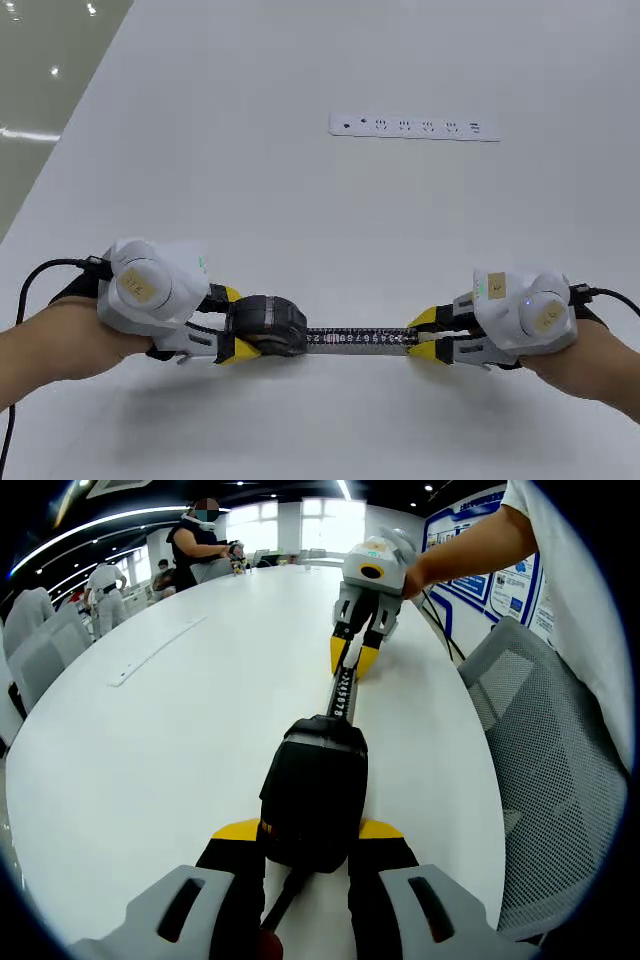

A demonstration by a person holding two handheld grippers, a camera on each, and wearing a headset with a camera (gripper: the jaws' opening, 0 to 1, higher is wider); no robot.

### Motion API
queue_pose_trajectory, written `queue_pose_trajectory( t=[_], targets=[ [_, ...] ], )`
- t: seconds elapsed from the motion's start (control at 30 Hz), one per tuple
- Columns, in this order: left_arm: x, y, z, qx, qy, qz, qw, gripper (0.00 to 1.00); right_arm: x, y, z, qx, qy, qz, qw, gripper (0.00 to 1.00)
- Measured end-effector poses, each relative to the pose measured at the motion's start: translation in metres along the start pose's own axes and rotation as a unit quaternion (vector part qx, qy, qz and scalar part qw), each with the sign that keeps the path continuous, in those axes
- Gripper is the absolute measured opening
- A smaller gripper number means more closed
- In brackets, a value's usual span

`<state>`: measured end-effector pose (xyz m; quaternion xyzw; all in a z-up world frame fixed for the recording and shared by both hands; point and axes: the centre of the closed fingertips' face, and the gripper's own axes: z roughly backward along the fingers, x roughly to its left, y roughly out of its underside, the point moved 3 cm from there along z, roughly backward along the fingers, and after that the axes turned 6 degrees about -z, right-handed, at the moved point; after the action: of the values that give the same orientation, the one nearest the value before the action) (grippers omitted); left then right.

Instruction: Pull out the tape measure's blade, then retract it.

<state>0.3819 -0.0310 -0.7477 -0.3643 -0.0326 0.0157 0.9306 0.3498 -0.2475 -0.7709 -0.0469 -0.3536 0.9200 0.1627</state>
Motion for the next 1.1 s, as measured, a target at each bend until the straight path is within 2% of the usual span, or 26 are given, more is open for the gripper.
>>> queue_pose_trajectory(
  t=[0.27, 1.1],
  targets=[
    [0.000, -0.001, 0.000, -0.001, 0.000, 0.002, 1.0000, 0.26, -0.004, 0.014, 0.015, 0.015, 0.007, 0.000, 0.9999, 0.09],
    [-0.001, -0.002, -0.001, 0.000, 0.000, 0.001, 1.0000, 0.26, -0.011, 0.047, 0.045, 0.046, 0.014, -0.015, 0.9987, 0.09]
  ],
)
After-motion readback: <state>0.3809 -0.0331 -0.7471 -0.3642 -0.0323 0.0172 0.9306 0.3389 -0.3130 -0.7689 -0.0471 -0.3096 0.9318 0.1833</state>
